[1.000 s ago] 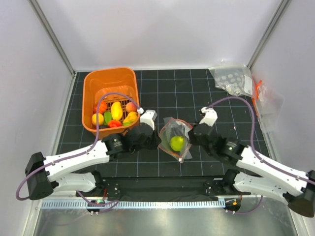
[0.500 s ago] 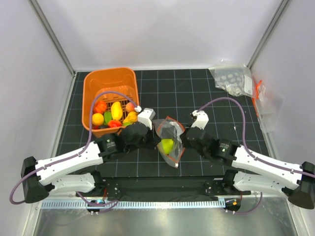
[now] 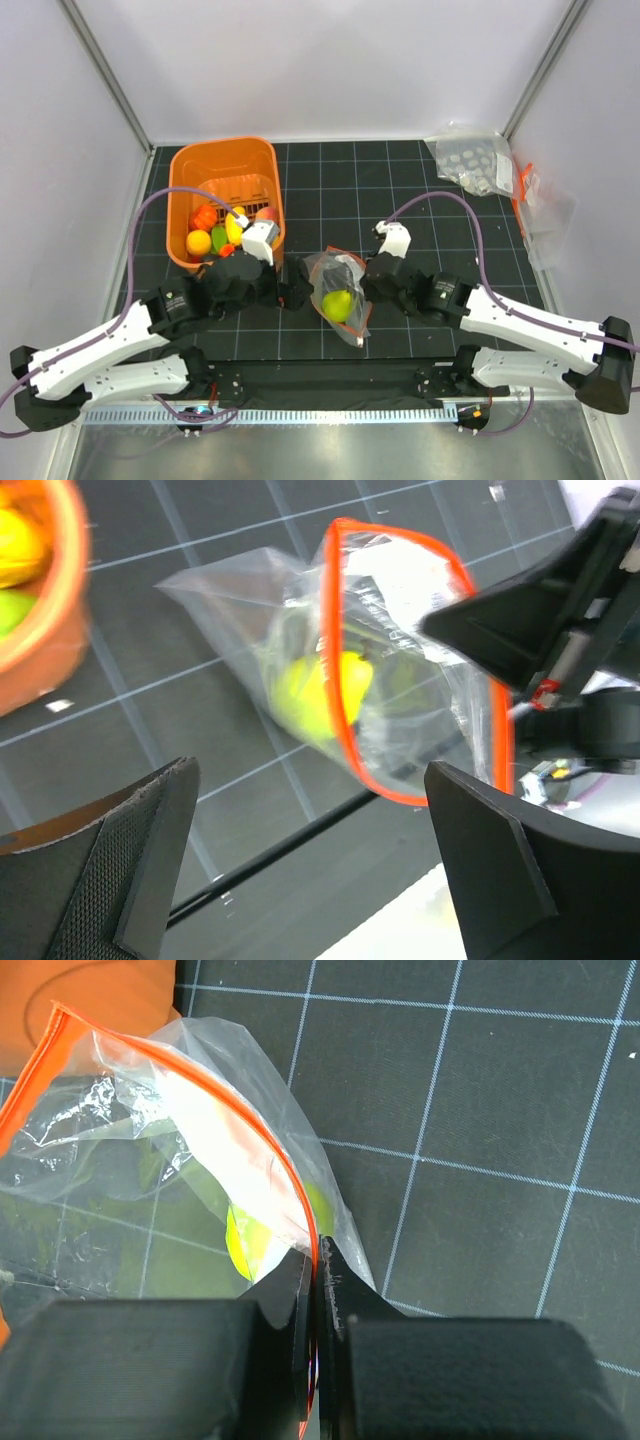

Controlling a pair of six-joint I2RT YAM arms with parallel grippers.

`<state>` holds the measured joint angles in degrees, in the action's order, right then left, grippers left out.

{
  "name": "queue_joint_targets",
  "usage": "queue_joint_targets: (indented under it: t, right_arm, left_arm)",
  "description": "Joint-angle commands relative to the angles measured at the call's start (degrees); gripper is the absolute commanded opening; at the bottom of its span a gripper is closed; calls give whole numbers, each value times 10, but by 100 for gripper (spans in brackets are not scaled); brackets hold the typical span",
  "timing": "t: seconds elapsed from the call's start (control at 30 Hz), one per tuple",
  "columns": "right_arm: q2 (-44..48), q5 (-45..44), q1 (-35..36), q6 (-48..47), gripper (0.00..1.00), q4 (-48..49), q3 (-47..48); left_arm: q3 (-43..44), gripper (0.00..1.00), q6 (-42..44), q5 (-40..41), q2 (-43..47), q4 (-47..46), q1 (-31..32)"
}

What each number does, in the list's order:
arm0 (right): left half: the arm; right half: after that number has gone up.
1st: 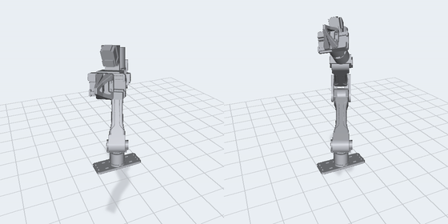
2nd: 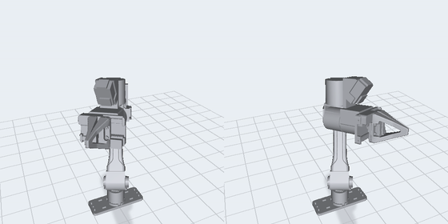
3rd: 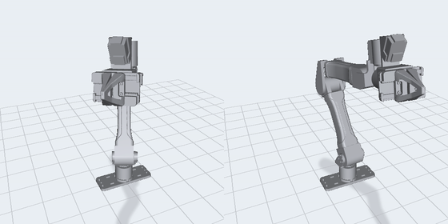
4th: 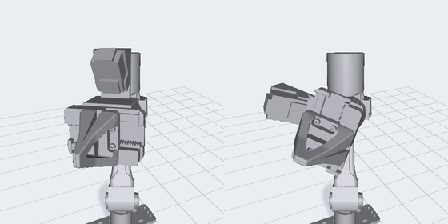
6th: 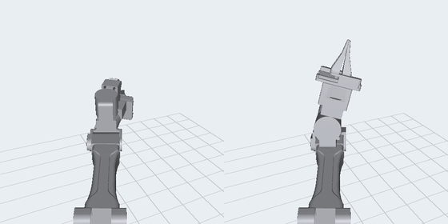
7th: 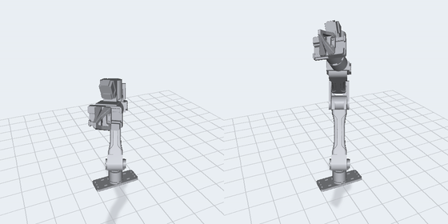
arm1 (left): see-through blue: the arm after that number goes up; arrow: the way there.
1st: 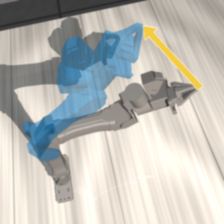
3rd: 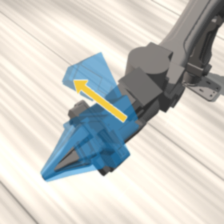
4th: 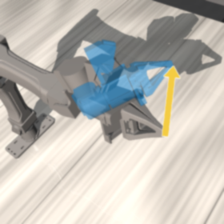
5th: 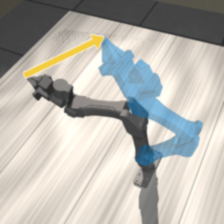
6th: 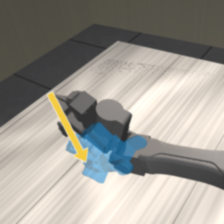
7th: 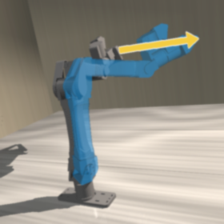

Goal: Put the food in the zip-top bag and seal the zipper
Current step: Adjust the zipper food storage bag at the center of the board, then move the bin to the center of the board.

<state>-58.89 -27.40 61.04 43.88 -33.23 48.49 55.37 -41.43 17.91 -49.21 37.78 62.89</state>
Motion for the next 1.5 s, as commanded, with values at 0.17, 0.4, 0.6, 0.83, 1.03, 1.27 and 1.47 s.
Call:
queue_joint_targets:
  t: [0.17,0.4,0.6,0.83,1.03,1.27,1.47]
  right_arm:
    - [-24,-13,3,-9,1,-45,69]
    - [25,-38,2,4,1,-72,48]
    - [62,-54,2,-12,1,-107,63]
    - [66,-29,2,-35,1,-116,85]
    - [64,-12,2,-47,1,-111,103]
    - [59,-14,2,-49,1,-113,116]
    - [58,-13,1,-42,1,-98,101]
  left_arm:
    - [98,100,66,112,-41,160,-52]
    - [140,100,159,-29,-85,119,-278]
    - [270,100,169,-129,-318,104,-450]
    - [551,100,126,-214,-612,170,-530]
    - [669,100,103,-191,-742,157,-530]
    - [710,100,99,-162,-840,169,-530]
    - [717,98,98,-153,-907,204,-524]
